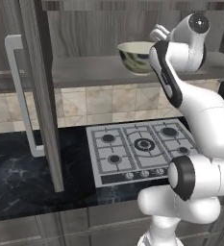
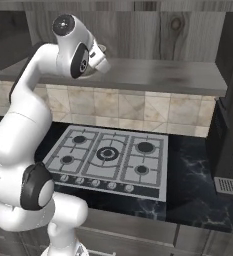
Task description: Pick up the bowls on the counter and stack them on top of one another in the open cabinet. Place the smaller bowl on top of the larger bowl.
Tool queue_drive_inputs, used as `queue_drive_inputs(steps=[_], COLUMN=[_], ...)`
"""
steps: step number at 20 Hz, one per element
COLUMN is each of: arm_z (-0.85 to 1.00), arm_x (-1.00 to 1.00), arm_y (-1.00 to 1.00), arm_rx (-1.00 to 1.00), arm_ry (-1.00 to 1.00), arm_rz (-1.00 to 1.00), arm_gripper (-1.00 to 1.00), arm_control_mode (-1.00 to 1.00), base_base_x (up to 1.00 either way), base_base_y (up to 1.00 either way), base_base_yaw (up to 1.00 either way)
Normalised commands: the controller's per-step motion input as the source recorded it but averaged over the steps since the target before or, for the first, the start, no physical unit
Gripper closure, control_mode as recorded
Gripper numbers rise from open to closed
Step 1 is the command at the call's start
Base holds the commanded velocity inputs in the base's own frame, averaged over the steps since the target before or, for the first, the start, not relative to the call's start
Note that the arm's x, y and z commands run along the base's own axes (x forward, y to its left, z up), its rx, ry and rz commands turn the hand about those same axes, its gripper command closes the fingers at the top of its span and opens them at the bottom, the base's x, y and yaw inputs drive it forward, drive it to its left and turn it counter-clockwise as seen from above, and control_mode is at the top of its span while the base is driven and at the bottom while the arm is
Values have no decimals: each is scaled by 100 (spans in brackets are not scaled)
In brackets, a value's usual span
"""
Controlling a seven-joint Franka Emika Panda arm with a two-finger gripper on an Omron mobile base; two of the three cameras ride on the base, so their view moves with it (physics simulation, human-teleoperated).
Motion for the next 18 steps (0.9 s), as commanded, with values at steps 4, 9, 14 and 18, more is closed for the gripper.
queue_drive_inputs(steps=[4, 9, 14, 18], arm_z=[-8, 0, 3, 5], arm_x=[14, 3, 0, 0], arm_y=[5, 0, 0, 0], arm_rx=[0, 1, 4, 5], arm_ry=[-2, -3, -6, -6], arm_rz=[1, 2, 2, 3], arm_gripper=[-100, -100, -100, -100], arm_control_mode=[-100, -100, -100, -100], base_base_x=[0, 0, 0, 0], base_base_y=[0, 0, 0, 0], base_base_yaw=[0, 0, 0, 0])
